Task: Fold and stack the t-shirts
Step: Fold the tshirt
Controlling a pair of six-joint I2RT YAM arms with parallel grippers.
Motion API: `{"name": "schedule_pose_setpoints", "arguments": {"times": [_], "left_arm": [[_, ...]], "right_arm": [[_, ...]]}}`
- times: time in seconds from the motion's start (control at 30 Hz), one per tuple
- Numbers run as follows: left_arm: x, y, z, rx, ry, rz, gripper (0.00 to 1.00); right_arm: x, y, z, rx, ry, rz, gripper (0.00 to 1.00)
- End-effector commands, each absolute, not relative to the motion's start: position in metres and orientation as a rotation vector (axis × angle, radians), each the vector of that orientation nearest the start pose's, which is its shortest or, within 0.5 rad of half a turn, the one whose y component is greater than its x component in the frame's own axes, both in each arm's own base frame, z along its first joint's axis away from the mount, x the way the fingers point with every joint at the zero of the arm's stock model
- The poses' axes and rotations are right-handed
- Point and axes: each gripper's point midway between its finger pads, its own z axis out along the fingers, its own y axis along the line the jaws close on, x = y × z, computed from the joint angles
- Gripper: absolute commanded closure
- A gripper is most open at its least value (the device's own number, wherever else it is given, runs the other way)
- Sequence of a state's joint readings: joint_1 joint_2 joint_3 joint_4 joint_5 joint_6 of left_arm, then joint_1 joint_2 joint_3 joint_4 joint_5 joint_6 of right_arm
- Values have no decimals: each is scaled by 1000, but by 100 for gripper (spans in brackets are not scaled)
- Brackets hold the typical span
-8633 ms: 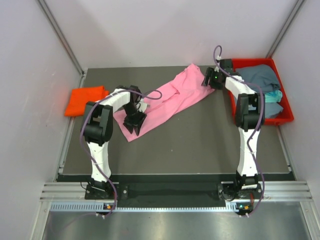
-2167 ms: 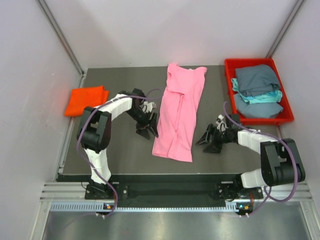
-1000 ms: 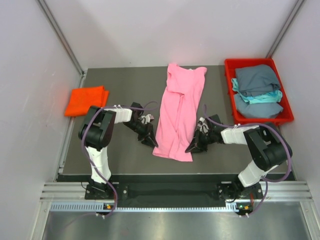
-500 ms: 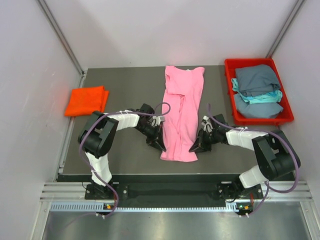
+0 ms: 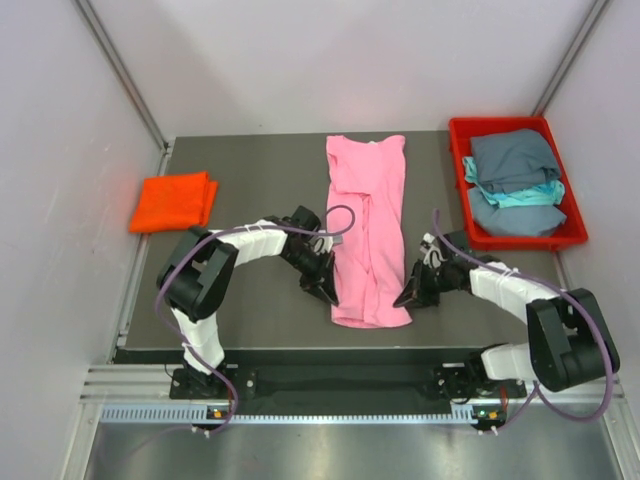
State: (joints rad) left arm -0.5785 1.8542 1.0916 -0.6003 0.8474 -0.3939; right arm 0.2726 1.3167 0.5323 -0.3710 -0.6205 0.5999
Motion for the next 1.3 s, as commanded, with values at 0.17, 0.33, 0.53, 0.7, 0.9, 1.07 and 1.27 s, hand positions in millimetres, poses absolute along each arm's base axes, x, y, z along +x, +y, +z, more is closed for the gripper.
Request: {"name": "schedule_pose_setpoints", "arguments": {"times": [0.17,0.33,0.53,0.7,0.9,1.07,1.27], "left_arm": [[220,-296,111,683,2799,-1280,100],[247,-292,124,636,2751,-1278,100],[303,-289,137,594,2656,-1229,100],[360,-293,135,567,2601,-1195,100],[408,-297,128,577,2549,-1168,100],[445,-295,131,548,2487,-1138,100],[482,-291,138,525,2410,-1109,100]], "right_arm": [[233,180,86,116,2635,1044,100],[270,181,115,46,2556,1000,100],[327,179,153,18,2440,956,100],[372,173,154,76,2383,962,100],[416,167,150,115,2337,966,100],[450,171,149,98,2310,965,100],[476,175,147,82,2284,951,100]]}}
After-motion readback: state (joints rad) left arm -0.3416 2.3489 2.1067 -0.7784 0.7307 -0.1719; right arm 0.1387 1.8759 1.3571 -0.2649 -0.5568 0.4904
